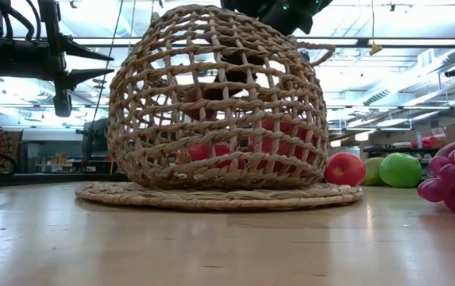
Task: Build produce basket
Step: Put the red apple into the basket
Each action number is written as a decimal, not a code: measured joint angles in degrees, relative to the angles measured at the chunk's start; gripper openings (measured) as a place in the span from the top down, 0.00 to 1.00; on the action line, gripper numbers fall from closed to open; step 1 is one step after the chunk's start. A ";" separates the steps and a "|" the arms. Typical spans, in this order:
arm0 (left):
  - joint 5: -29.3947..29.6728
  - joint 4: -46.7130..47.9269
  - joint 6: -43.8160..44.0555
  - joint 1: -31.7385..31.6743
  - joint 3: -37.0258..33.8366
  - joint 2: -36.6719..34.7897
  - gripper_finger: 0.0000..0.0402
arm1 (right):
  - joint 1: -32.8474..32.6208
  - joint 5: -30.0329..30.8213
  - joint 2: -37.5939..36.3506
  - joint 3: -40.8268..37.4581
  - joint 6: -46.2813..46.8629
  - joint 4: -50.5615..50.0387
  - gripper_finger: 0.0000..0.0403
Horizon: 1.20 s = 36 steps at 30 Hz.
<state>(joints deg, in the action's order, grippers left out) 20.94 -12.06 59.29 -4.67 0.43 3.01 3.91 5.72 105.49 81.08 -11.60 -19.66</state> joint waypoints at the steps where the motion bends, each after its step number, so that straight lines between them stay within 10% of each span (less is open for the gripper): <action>1: -0.02 -0.06 0.00 -0.02 -0.02 0.00 0.78 | -0.13 0.43 0.12 0.05 0.72 0.43 0.29; 36: -0.02 -0.04 0.00 0.00 -0.02 0.00 0.79 | 4.86 2.98 0.16 0.02 25.32 -5.79 0.17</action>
<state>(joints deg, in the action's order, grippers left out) 20.93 -12.10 59.29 -4.67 0.41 3.01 8.77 8.70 105.65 81.10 13.72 -25.45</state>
